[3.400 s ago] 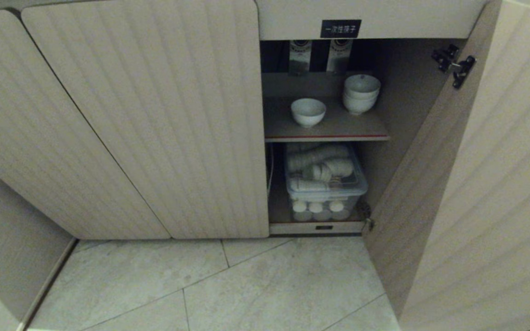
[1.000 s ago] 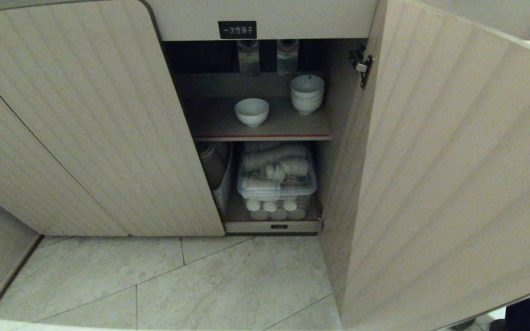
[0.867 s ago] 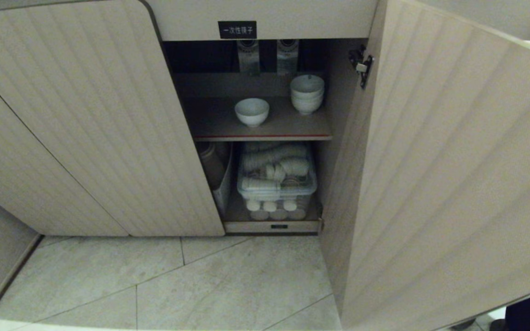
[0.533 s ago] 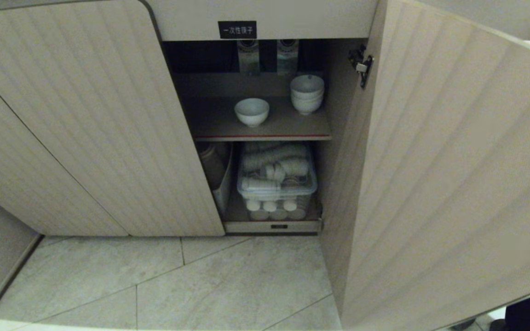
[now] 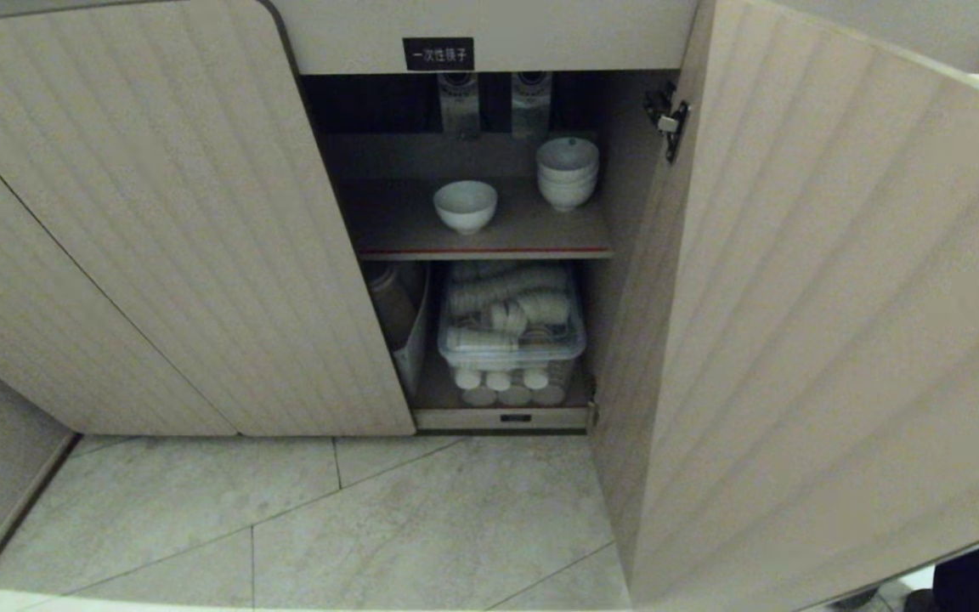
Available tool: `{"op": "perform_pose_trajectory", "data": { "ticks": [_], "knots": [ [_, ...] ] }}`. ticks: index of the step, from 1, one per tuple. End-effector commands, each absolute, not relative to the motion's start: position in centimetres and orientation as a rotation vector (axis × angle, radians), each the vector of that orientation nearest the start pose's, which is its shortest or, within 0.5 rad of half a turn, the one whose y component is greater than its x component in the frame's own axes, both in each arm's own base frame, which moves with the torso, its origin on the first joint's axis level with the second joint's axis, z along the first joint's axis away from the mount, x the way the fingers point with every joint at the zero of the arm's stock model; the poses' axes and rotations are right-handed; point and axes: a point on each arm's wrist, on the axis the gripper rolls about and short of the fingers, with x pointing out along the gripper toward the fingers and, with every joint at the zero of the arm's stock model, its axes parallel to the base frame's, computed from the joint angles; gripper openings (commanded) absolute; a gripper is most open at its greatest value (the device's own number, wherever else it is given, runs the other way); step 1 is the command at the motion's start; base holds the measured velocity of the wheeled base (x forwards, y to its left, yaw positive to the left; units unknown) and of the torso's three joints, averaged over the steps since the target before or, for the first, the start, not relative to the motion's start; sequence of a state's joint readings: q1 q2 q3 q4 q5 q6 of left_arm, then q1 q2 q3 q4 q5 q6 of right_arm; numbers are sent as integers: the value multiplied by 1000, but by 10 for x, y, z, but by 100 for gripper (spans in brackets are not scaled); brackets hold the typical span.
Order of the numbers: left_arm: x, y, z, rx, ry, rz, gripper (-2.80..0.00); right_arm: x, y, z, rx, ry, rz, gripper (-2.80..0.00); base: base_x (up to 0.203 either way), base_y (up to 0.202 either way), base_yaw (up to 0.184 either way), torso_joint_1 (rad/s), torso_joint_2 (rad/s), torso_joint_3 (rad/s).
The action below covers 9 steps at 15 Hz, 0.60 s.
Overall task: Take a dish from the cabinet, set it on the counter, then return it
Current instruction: Close the cabinet door
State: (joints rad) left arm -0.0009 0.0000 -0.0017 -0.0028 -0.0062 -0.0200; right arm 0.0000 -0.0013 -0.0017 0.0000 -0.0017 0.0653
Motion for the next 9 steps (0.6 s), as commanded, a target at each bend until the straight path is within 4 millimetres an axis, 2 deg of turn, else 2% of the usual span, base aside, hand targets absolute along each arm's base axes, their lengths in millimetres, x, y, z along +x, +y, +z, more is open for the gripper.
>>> {"op": "perform_pose_trajectory", "data": {
  "ticks": [1, 9],
  "knots": [
    [-23, 0, 76, -21, -5, -8, -280, -23, 0, 76, 66, -3, -1, -280, -77, 0, 8, 4, 2, 1],
    [-23, 0, 76, -21, -5, -6, -280, -23, 0, 76, 64, -2, -3, -280, -188, 0, -1, 2, 1, 3]
  ]
}}
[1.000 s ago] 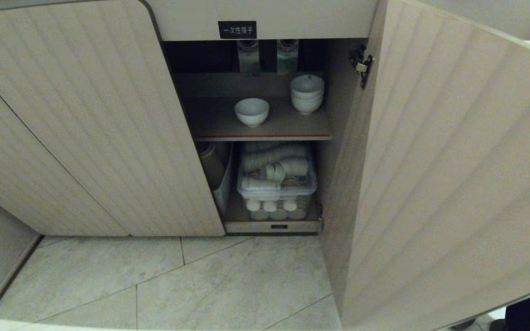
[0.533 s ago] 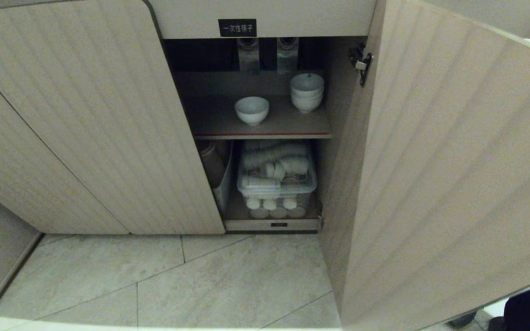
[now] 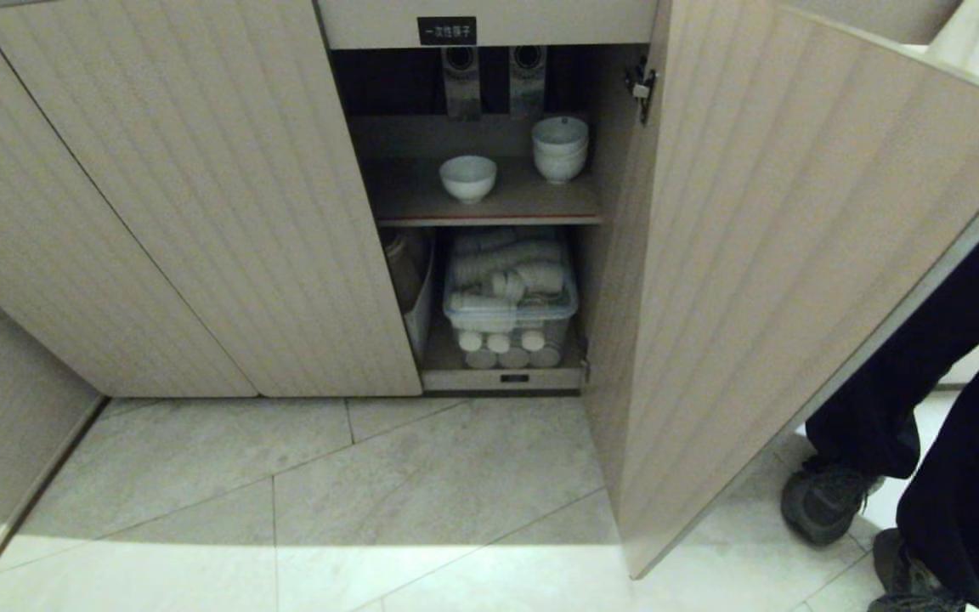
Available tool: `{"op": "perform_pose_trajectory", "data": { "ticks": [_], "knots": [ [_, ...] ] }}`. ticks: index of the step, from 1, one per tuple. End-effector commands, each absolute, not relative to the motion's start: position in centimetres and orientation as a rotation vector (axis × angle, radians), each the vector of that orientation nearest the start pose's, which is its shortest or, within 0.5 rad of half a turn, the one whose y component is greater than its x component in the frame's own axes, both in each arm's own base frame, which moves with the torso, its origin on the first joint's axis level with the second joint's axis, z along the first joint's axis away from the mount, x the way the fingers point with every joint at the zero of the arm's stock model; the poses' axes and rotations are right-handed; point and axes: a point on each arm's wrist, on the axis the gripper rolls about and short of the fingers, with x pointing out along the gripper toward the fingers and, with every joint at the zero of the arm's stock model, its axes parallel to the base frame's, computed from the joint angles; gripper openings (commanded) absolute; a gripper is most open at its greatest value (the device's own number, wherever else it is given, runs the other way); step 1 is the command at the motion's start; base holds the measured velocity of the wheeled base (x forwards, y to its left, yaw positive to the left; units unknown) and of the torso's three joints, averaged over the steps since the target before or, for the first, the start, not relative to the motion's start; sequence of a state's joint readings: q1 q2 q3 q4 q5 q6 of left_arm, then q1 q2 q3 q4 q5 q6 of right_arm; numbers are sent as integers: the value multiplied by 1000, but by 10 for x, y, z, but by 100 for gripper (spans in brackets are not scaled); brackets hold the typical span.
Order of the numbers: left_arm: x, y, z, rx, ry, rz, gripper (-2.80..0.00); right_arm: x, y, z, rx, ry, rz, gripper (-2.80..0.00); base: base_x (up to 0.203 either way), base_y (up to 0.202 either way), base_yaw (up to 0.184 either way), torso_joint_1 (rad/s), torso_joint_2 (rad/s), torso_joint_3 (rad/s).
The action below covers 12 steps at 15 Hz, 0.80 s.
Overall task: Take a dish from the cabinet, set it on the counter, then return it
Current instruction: Close the cabinet door
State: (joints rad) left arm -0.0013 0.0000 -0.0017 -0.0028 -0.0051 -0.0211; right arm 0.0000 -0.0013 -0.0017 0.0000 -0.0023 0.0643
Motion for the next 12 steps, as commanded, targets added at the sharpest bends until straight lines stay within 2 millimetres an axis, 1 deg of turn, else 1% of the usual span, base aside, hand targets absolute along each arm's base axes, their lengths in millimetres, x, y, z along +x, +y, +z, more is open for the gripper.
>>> {"op": "perform_pose_trajectory", "data": {
  "ticks": [1, 12],
  "knots": [
    [-23, 0, 76, -21, -5, -6, -280, -23, 0, 76, 64, -2, -3, -280, -110, 0, -1, 2, 2, 2],
    [-23, 0, 76, -20, -5, -8, -280, -23, 0, 76, 80, -5, -3, -280, 0, 0, 0, 0, 0, 0]
  ]
}}
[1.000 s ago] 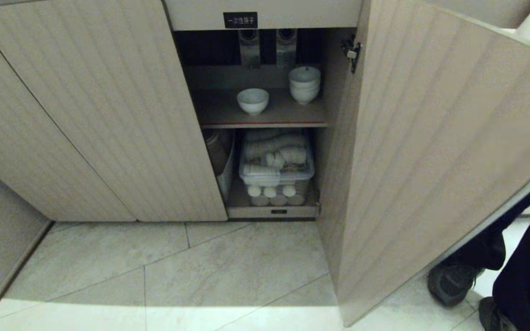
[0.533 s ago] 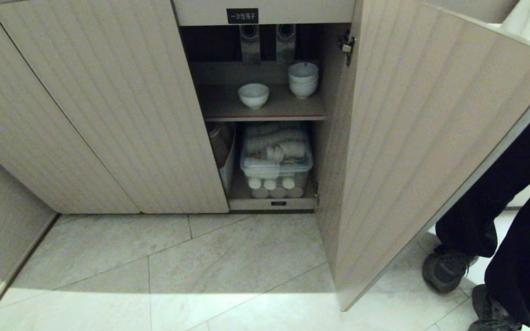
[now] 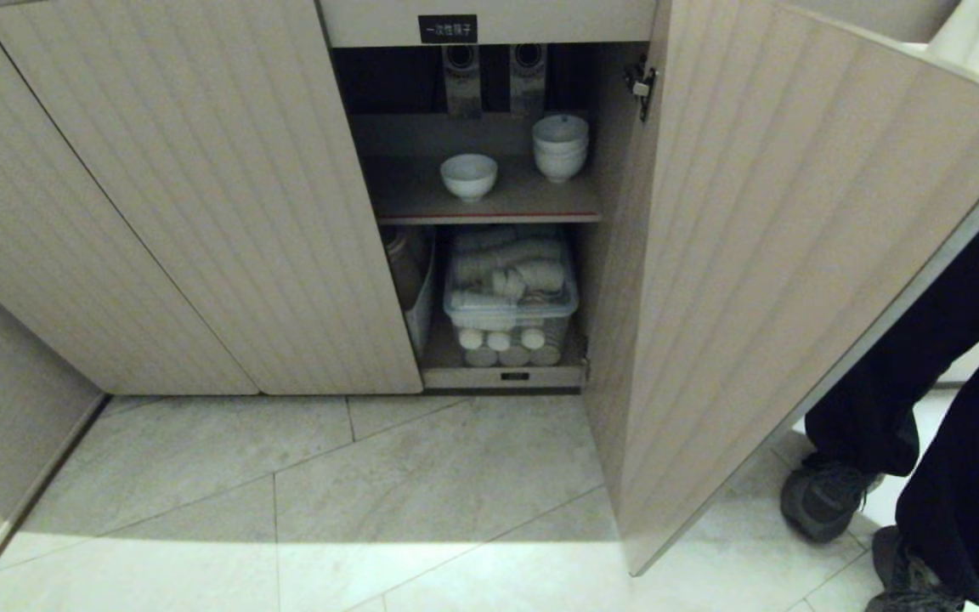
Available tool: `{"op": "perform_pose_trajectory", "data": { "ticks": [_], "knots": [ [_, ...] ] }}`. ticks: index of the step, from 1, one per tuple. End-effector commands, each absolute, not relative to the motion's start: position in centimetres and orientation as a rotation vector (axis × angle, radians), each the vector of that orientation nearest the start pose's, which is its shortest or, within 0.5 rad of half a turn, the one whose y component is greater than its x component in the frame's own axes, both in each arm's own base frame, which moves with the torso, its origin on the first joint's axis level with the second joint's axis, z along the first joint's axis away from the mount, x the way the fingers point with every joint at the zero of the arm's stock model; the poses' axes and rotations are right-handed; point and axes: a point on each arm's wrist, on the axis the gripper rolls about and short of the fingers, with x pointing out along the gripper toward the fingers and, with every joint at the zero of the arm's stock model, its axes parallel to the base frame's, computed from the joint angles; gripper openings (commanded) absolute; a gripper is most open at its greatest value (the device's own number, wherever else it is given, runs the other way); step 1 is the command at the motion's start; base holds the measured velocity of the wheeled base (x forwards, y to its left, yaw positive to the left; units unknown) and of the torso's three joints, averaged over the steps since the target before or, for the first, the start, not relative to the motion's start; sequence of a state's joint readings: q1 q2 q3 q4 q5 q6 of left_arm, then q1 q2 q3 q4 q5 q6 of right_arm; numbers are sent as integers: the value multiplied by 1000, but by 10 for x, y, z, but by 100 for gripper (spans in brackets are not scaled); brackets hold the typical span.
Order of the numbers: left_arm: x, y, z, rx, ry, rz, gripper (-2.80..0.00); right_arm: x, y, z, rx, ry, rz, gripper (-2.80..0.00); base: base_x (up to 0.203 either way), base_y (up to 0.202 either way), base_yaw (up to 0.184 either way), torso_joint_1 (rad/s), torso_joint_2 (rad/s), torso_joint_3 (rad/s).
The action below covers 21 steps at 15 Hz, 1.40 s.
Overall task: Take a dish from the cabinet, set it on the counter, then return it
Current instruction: Close the cabinet door
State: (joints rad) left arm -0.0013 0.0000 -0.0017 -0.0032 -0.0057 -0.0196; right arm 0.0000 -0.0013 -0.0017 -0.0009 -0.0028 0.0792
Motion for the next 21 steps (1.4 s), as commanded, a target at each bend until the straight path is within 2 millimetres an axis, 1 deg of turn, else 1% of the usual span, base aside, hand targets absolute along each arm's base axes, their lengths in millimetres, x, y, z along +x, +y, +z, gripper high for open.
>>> {"op": "perform_pose_trajectory", "data": {
  "ticks": [1, 4, 6, 10, 14, 16, 21],
  "knots": [
    [-23, 0, 76, -20, -5, -6, -280, -23, 0, 76, 81, -4, -1, -280, 0, 0, 0, 0, 0, 0],
    [-23, 0, 76, -20, -5, -8, -280, -23, 0, 77, 79, -3, -3, -280, 0, 0, 0, 0, 0, 0],
    [-23, 0, 76, -20, -5, -8, -280, -21, 0, 81, 78, 18, -2, -280, 0, 0, 0, 0, 0, 0],
    [-23, 0, 76, -20, -5, -7, -280, -10, 2, 115, 110, 87, 68, -280, 0, 0, 0, 0, 0, 0],
    [-23, 0, 76, -21, -5, -6, -280, 7, 2, 137, 128, 166, 78, -280, 0, 0, 0, 0, 0, 0],
    [-23, 0, 76, -20, -5, -7, -280, 12, 2, 141, 128, 175, 97, -280, 0, 0, 0, 0, 0, 0],
    [-23, 0, 76, -20, -5, -7, -280, 18, 3, 141, 128, 211, 116, -280, 0, 0, 0, 0, 0, 0]
  ]
}}
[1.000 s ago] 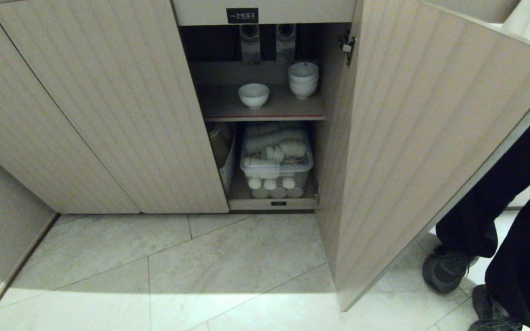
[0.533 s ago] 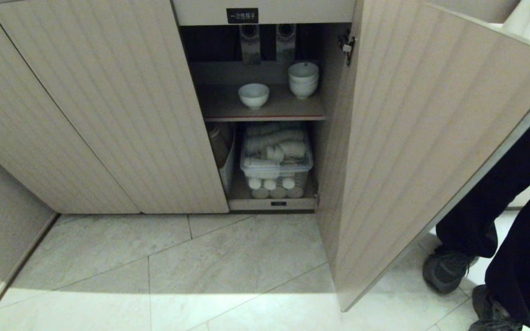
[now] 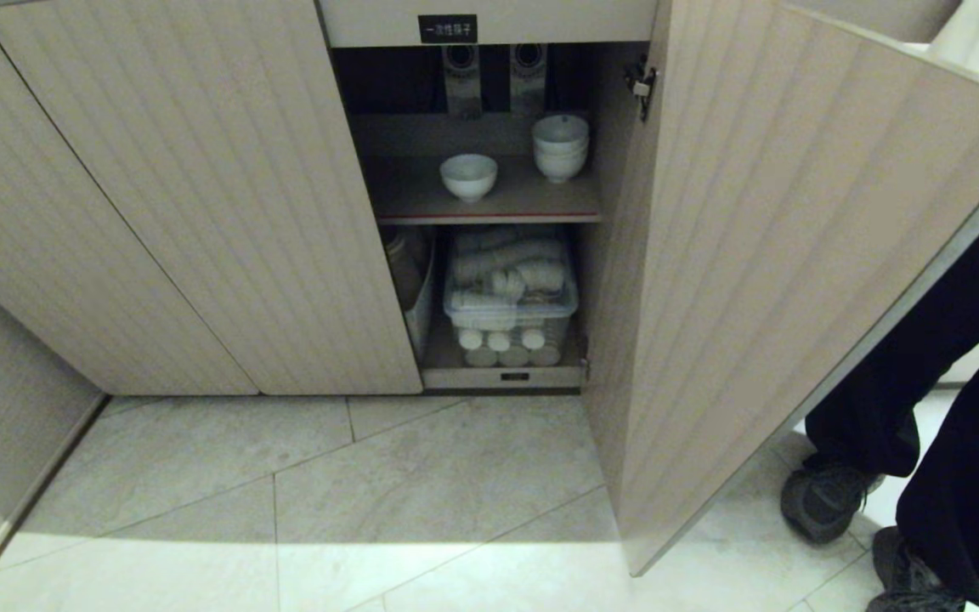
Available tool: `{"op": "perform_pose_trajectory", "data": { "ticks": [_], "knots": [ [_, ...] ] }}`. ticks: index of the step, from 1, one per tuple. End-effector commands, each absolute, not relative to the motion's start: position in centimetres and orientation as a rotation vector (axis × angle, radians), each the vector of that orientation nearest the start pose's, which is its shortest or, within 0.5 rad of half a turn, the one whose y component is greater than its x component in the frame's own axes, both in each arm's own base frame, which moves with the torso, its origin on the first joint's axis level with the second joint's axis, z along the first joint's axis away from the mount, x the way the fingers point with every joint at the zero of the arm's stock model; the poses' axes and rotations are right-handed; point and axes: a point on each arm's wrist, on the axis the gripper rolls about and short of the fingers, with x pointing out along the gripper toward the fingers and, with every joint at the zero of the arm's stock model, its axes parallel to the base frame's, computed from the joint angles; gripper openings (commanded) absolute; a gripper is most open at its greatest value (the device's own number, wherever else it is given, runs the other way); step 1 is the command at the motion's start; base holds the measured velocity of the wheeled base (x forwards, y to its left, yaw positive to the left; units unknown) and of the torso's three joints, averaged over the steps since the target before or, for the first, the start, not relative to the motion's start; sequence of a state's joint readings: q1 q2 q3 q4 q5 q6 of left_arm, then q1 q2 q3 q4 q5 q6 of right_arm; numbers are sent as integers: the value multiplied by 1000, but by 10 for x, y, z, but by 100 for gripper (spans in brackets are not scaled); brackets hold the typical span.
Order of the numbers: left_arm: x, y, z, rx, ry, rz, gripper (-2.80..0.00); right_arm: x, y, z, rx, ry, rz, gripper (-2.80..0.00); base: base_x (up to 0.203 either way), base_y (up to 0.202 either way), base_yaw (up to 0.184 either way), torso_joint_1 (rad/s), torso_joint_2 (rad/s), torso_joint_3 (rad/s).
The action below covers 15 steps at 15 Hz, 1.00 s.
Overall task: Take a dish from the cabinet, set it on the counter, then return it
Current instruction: Close the cabinet door
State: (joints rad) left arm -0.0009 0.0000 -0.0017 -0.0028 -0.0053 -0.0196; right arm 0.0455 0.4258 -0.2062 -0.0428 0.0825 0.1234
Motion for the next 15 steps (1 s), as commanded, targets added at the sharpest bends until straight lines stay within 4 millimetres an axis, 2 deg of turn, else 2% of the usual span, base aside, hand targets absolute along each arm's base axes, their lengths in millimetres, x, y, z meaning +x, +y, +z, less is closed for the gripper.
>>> {"op": "perform_pose_trajectory", "data": {
  "ticks": [1, 15],
  "knots": [
    [-23, 0, 76, -20, -5, -7, -280, 19, 3, 142, 128, 214, 115, -280, 0, 0, 0, 0, 0, 0],
    [-23, 0, 76, -20, -5, -7, -280, 48, 4, 164, 129, 299, 108, -280, 0, 0, 0, 0, 0, 0]
  ]
}}
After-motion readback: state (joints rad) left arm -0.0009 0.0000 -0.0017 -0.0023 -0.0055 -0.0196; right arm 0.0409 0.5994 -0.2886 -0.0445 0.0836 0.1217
